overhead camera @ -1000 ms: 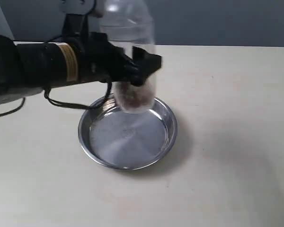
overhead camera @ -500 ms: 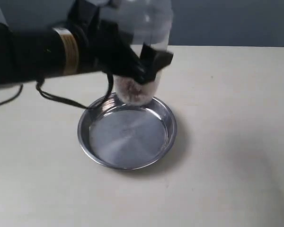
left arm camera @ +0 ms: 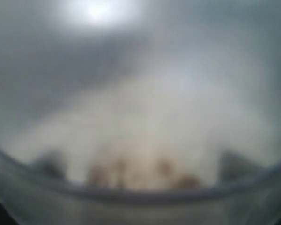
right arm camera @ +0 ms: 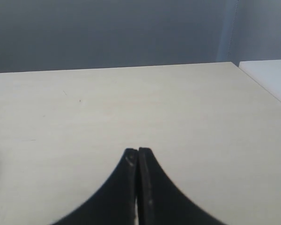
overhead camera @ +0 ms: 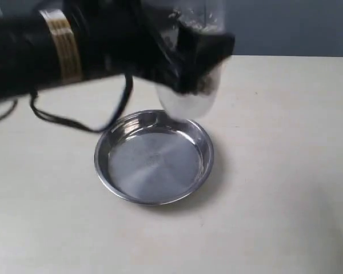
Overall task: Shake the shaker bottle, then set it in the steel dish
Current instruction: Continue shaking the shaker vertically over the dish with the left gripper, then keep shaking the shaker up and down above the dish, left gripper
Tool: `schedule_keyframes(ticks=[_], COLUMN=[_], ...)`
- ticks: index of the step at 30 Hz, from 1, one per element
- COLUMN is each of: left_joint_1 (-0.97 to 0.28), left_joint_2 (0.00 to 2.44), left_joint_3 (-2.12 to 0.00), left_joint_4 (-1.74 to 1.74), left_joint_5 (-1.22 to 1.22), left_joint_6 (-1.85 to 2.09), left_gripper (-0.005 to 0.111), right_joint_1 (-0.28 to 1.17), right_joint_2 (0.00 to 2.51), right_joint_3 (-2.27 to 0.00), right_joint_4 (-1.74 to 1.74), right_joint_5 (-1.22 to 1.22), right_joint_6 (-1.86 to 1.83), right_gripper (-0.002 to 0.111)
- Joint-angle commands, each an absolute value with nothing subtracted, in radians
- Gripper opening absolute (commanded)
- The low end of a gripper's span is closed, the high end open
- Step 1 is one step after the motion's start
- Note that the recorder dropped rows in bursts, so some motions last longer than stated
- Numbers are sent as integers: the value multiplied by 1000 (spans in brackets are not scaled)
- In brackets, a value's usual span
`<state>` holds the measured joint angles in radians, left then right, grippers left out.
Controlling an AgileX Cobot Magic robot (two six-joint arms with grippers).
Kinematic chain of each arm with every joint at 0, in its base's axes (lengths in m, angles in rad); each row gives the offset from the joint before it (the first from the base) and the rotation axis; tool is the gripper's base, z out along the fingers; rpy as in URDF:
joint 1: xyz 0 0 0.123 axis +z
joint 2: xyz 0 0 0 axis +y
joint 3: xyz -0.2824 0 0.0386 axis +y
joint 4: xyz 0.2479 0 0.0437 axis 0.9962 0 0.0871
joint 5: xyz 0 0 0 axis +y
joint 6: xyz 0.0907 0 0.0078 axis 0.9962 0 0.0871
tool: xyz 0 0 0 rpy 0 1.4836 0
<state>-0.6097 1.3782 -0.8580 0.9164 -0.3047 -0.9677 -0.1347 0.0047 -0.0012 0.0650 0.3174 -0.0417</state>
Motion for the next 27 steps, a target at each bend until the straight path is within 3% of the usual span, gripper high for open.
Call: schedule_keyframes(ticks=[1,4,8,11,15,19,22,27], left_joint_1=[-615,-618,-619,-621,-620,-620,-605,-603], left_joint_2=[1416,1305,1474,1273,1420,1277,1442,1278], left_joint_3=[-845,-926,-787,-920,-764,-828,-722,-816], left_joint_4=[917,925,880,888,850,882,852,839], left_joint_5=[-285,-326,-135,-261,-157,-310,-193,-274], left_joint_6=[-994,-929,-945,-919,-956,-878,-876,-905], left_gripper=[0,0,0,0,0,0,0,0], right_joint_1=[-138,-138,-138,-138,-138,-138,-138,-138], right_joint_2=[0,0,0,0,0,0,0,0], right_joint_3=[0,0,0,0,0,0,0,0], right_joint_4=[66,66,66,66,66,66,66,66], right_joint_5=[305,305,305,305,305,305,305,305], right_joint_6=[-44,-44,-44,-44,-44,-44,-44,-44], right_gripper=[-1,-1,-1,-1,-1,-1,-1,-1])
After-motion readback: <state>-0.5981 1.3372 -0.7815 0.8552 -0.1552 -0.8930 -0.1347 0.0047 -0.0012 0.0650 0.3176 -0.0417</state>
